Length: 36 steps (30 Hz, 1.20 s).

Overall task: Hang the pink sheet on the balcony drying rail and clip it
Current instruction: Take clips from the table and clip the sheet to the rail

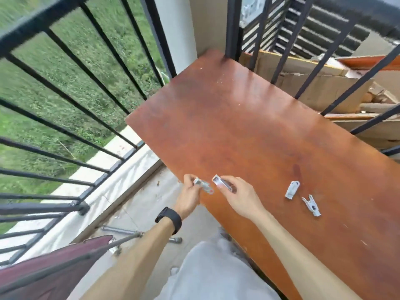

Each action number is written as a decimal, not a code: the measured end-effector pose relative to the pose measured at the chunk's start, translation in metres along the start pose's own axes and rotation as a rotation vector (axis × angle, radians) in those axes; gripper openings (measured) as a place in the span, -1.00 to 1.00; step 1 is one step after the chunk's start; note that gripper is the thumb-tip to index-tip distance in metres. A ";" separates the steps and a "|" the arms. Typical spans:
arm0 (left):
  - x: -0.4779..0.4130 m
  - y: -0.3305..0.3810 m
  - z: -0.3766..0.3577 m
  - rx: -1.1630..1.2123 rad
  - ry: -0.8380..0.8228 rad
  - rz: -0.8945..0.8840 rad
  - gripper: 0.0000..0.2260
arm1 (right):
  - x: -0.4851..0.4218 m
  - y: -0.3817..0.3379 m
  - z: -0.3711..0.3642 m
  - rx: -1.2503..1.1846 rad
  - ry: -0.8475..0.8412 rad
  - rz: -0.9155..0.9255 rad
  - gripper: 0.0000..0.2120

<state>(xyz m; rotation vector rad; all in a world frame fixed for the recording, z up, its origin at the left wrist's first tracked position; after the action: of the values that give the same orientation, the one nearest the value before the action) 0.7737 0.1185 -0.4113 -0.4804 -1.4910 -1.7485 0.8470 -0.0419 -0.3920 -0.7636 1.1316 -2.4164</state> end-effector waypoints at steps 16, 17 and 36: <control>0.194 -0.113 0.244 0.604 0.681 -0.150 -0.96 | 0.051 -0.235 -0.202 -0.204 -0.388 0.354 -0.79; 0.208 -0.119 0.253 0.558 0.668 -0.171 -0.94 | 0.059 -0.246 -0.214 -0.224 -0.428 0.375 -0.79; 0.514 -0.018 0.447 -0.368 1.706 -0.263 -0.70 | 0.094 -0.492 -0.274 -0.375 -0.831 0.880 -0.86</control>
<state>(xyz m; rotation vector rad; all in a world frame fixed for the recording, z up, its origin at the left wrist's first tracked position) 0.3499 0.3842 0.0512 0.9333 0.0126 -1.6783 0.5598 0.3710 -0.1216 -0.9649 1.1872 -1.0173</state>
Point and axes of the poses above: each hand's wrist, its own x-axis away from the middle knuckle, its own z-axis out of the back of the hand, y = z × x, the point moved 6 cm from there along -x, towards the middle knuckle, and after that the axes turned 5 degrees about z, right-handed, at the moved point
